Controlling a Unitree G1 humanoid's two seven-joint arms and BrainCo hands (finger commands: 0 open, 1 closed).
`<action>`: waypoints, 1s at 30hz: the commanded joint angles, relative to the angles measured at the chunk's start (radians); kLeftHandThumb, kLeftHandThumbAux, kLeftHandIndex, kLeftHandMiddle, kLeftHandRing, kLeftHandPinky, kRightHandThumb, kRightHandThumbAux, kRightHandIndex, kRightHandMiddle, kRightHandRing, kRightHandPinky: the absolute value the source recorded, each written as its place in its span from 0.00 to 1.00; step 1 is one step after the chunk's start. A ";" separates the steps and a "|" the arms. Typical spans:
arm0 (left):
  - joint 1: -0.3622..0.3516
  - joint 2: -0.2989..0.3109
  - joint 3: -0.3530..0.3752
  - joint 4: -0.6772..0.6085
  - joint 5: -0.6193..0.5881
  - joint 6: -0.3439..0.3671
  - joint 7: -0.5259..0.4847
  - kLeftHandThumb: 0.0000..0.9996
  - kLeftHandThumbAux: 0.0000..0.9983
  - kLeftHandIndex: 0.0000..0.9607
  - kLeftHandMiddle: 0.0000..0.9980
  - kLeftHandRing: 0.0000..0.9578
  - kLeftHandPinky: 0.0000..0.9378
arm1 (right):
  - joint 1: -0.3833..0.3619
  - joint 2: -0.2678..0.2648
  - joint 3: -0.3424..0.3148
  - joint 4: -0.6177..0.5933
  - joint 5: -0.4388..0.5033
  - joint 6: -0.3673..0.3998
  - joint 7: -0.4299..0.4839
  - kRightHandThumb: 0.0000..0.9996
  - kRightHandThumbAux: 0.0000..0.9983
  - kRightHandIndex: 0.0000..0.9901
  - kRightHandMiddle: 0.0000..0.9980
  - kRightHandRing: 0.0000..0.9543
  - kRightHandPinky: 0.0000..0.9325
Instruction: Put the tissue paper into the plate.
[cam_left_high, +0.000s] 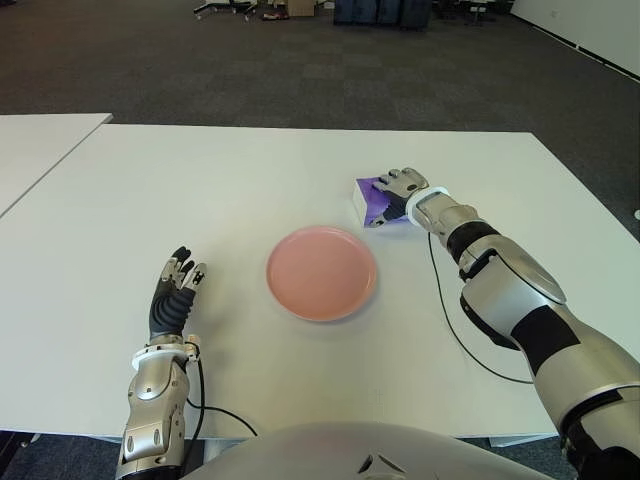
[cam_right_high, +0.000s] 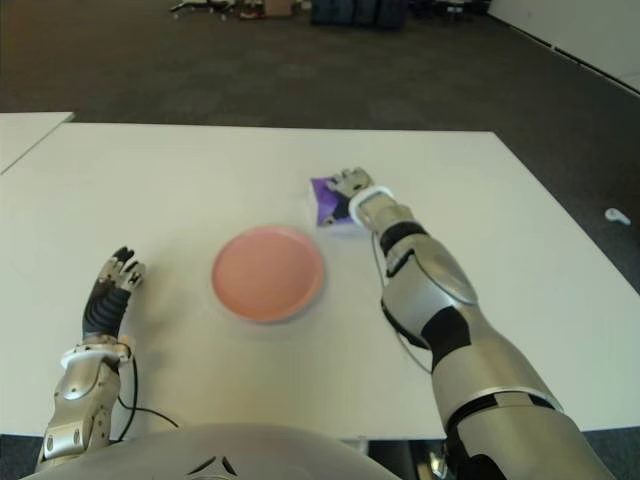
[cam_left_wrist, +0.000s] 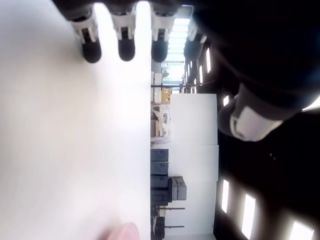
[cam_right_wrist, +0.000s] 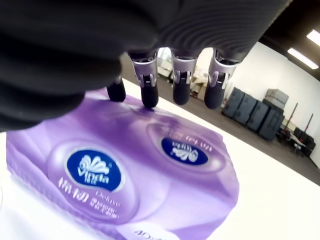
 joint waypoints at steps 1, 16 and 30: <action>0.010 -0.001 0.009 -0.009 -0.004 0.020 0.003 0.02 0.54 0.00 0.00 0.00 0.03 | 0.064 0.017 0.020 0.013 -0.023 0.007 0.022 0.46 0.27 0.00 0.00 0.00 0.00; 0.040 0.005 0.016 -0.044 0.014 0.034 0.000 0.01 0.52 0.00 0.00 0.00 0.01 | 0.138 0.049 0.065 0.014 -0.034 0.011 0.030 0.53 0.33 0.00 0.00 0.00 0.00; 0.055 0.001 0.027 -0.050 -0.010 0.032 -0.006 0.02 0.53 0.00 0.00 0.00 0.03 | 0.175 0.063 0.047 0.015 -0.013 0.015 0.042 0.55 0.39 0.00 0.00 0.00 0.00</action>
